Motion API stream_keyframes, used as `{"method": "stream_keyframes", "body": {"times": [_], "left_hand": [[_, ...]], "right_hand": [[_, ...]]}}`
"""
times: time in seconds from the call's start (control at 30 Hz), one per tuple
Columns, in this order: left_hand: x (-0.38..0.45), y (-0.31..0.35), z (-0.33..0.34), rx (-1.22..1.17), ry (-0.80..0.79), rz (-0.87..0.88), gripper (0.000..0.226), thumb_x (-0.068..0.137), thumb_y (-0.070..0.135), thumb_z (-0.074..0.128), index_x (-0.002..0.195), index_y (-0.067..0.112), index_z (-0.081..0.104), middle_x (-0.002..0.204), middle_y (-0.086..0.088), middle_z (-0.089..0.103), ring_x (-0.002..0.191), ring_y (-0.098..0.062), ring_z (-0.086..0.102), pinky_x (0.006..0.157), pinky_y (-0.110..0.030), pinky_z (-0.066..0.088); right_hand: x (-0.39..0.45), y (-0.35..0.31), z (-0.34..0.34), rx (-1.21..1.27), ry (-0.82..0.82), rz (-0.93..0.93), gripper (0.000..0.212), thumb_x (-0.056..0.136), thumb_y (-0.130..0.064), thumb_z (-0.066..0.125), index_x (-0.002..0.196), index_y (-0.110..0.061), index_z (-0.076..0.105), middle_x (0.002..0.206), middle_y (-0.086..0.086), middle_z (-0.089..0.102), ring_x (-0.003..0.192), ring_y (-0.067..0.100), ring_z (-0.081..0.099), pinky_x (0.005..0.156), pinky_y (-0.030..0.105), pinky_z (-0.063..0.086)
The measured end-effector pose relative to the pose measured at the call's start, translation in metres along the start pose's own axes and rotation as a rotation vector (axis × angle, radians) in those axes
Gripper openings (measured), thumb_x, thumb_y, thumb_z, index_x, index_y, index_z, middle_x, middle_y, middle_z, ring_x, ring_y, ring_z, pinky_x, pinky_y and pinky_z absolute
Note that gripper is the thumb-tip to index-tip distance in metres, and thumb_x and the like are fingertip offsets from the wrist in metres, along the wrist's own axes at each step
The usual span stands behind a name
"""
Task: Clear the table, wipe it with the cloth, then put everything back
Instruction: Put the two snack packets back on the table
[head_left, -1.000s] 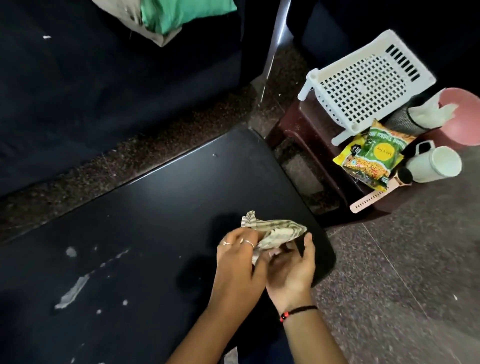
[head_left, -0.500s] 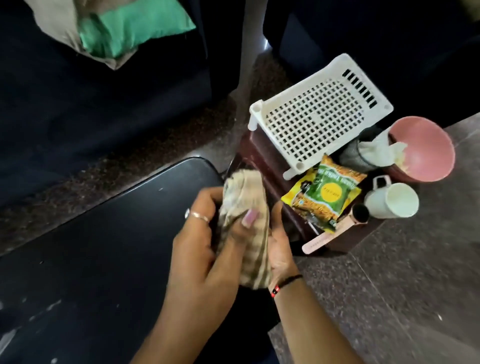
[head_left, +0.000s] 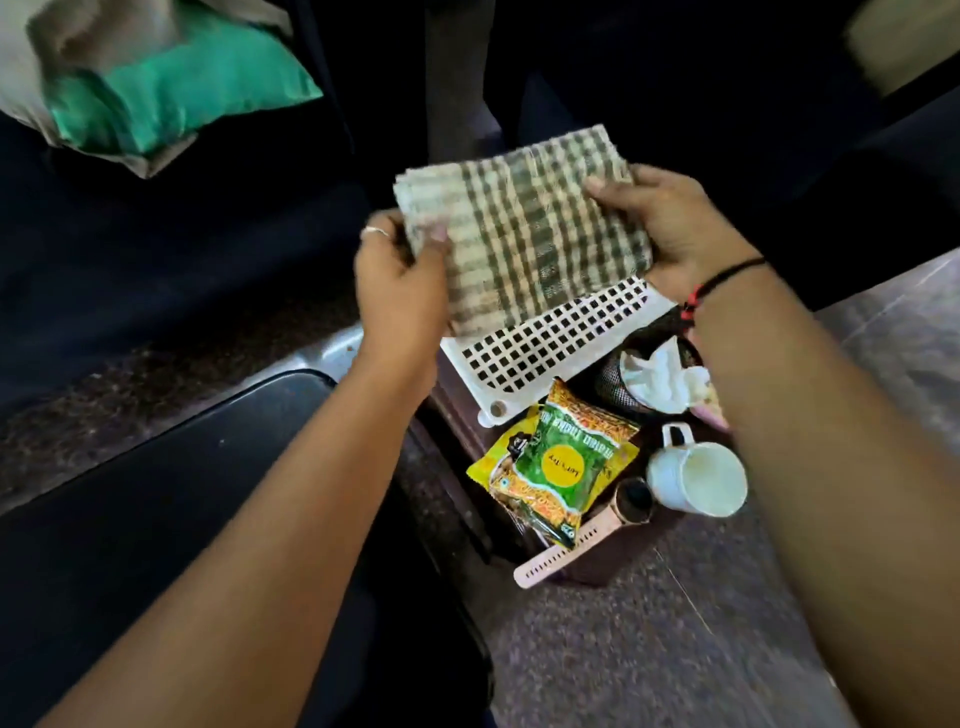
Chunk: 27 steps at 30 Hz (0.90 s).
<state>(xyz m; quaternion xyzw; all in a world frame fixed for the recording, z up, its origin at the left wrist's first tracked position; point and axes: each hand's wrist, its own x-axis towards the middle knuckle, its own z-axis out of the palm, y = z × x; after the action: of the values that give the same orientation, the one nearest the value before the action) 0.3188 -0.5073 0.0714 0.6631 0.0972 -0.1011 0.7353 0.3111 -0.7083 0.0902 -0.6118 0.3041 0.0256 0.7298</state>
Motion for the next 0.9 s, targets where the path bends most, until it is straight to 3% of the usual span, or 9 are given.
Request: {"method": "stream_keyframes", "body": {"times": [0.1,0.17,0.33,0.47,0.57,0.63,0.73,0.8,0.9], "left_hand": [[0.013,-0.038,0.005,0.346,-0.105,-0.171,0.033,0.088,0.010,0.059,0.119,0.015,0.047,0.104,-0.008,0.064,0.094,-0.028,0.066,0.082,-0.050,0.056],[0.011,-0.052,0.002,0.490,-0.153,-0.183,0.035,0.088,0.015,0.061,0.120,0.019,0.048,0.104,-0.007,0.061,0.093,-0.030,0.066,0.077,-0.048,0.057],[-0.014,-0.058,-0.017,0.607,-0.083,-0.009,0.018,0.087,0.012,0.054,0.104,0.020,0.057,0.083,0.005,0.058,0.079,-0.026,0.064,0.071,-0.046,0.056],[-0.042,-0.077,-0.030,0.428,0.108,-0.170,0.018,0.084,0.009,0.050,0.080,0.026,0.053,0.078,0.003,0.060,0.074,-0.024,0.060,0.072,-0.046,0.056],[-0.064,-0.103,-0.033,0.325,0.151,-0.438,0.020,0.083,0.006,0.048,0.081,0.025,0.054,0.078,0.004,0.059,0.072,-0.018,0.054,0.069,-0.035,0.049],[-0.077,-0.117,-0.030,0.280,0.102,-0.580,0.017,0.081,0.009,0.051,0.084,0.025,0.057,0.083,0.002,0.061,0.073,-0.017,0.052,0.070,-0.030,0.044],[-0.090,-0.130,-0.025,0.244,-0.055,-0.707,0.019,0.072,0.018,0.060,0.090,0.023,0.060,0.089,-0.001,0.066,0.077,-0.016,0.059,0.077,-0.033,0.049],[-0.096,-0.135,-0.023,0.227,-0.107,-0.711,0.025,0.063,0.027,0.063,0.088,0.022,0.062,0.090,-0.004,0.070,0.084,-0.022,0.067,0.083,-0.040,0.056],[-0.097,-0.139,-0.025,0.214,-0.114,-0.702,0.016,0.073,0.027,0.071,0.086,0.021,0.065,0.087,-0.003,0.070,0.079,-0.021,0.066,0.081,-0.040,0.057]], "right_hand": [[0.031,0.022,-0.012,-0.600,0.138,0.077,0.018,0.079,-0.006,0.073,0.095,-0.008,0.065,0.106,0.017,0.070,0.089,0.027,0.069,0.085,0.043,0.057],[0.044,0.038,-0.017,-0.964,0.185,0.109,0.030,0.078,-0.007,0.073,0.107,-0.004,0.065,0.116,0.018,0.065,0.099,0.030,0.065,0.089,0.038,0.054],[0.045,0.049,-0.014,-1.274,0.258,0.048,0.041,0.086,-0.004,0.063,0.125,0.003,0.054,0.130,0.022,0.055,0.114,0.036,0.056,0.096,0.044,0.049],[0.016,0.040,-0.006,-1.320,0.380,-0.182,0.051,0.083,-0.011,0.063,0.131,-0.005,0.048,0.132,0.019,0.048,0.121,0.037,0.046,0.098,0.043,0.043],[-0.042,0.050,0.012,-1.129,0.472,-0.449,0.047,0.082,-0.015,0.064,0.127,-0.008,0.052,0.127,0.016,0.050,0.120,0.033,0.044,0.097,0.033,0.034],[-0.088,0.073,0.026,-1.010,0.482,-0.501,0.038,0.081,-0.013,0.066,0.117,-0.008,0.056,0.119,0.014,0.052,0.112,0.029,0.048,0.089,0.025,0.032],[-0.136,0.126,0.044,-0.998,0.503,-0.415,0.036,0.076,-0.012,0.069,0.108,-0.006,0.056,0.109,0.013,0.054,0.104,0.030,0.049,0.086,0.025,0.031],[-0.153,0.158,0.053,-0.960,0.586,-0.275,0.051,0.069,-0.017,0.075,0.113,-0.005,0.053,0.112,0.015,0.054,0.106,0.033,0.046,0.091,0.030,0.029],[-0.165,0.180,0.063,-0.758,0.716,-0.026,0.082,0.062,-0.023,0.084,0.130,-0.003,0.043,0.129,0.018,0.044,0.118,0.031,0.037,0.095,0.030,0.022]]}}
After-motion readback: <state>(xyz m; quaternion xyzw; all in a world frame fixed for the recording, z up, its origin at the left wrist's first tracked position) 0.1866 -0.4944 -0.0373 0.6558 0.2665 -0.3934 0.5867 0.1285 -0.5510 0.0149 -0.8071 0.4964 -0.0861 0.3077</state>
